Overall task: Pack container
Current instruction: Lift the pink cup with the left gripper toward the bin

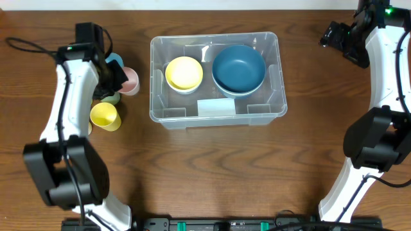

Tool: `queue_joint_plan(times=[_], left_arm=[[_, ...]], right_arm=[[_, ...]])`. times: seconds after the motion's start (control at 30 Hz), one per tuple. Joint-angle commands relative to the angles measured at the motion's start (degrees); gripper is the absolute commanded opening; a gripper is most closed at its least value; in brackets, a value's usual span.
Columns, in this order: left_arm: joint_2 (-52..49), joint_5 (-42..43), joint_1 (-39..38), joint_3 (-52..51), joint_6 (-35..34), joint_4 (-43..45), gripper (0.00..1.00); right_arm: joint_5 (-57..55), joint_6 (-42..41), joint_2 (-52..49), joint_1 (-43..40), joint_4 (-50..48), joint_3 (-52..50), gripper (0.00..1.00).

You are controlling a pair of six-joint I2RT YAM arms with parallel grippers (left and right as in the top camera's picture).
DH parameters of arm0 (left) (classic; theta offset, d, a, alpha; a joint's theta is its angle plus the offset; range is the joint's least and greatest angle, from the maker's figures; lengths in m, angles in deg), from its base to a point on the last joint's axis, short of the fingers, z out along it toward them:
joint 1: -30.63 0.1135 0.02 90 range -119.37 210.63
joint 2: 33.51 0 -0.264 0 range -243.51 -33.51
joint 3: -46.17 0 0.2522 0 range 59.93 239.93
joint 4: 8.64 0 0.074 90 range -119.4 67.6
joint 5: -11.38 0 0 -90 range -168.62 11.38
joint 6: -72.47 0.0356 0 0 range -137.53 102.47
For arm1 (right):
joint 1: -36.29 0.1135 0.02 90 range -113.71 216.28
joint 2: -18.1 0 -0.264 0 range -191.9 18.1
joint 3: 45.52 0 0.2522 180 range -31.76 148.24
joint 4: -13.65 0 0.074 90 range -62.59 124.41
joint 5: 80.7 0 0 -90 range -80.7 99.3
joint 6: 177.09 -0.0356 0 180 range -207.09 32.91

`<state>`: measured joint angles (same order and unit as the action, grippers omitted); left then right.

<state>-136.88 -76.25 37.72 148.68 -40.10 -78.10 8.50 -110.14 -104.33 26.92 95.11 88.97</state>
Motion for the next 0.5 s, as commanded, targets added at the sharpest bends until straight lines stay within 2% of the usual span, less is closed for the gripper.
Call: queue_joint_plan(times=[0.0, 0.13, 0.27, 0.37, 0.47], left_arm=[[3.3, -1.8, 1.0, 0.3, -0.7, -0.8, 0.06], [6.8, -0.8, 0.9, 0.3, 0.2, -2.4, 0.06], [10.7, 6.2, -0.5, 0.3, 6.1, -4.3, 0.06], [13.7, 11.2, -3.2, 0.3, 10.2, -5.3, 0.06], [16.1, 11.6, -7.5, 0.3, 12.1, -5.8, 0.06]], right_arm=[[0.2, -0.7, 0.2, 0.4, 0.0, 0.3, 0.99], [0.2, -0.7, 0.2, 0.4, 0.0, 0.3, 0.99], [0.2, -0.7, 0.2, 0.4, 0.0, 0.3, 0.99], [0.2, -0.7, 0.2, 0.4, 0.0, 0.3, 0.99], [0.2, -0.7, 0.2, 0.4, 0.0, 0.3, 0.99]])
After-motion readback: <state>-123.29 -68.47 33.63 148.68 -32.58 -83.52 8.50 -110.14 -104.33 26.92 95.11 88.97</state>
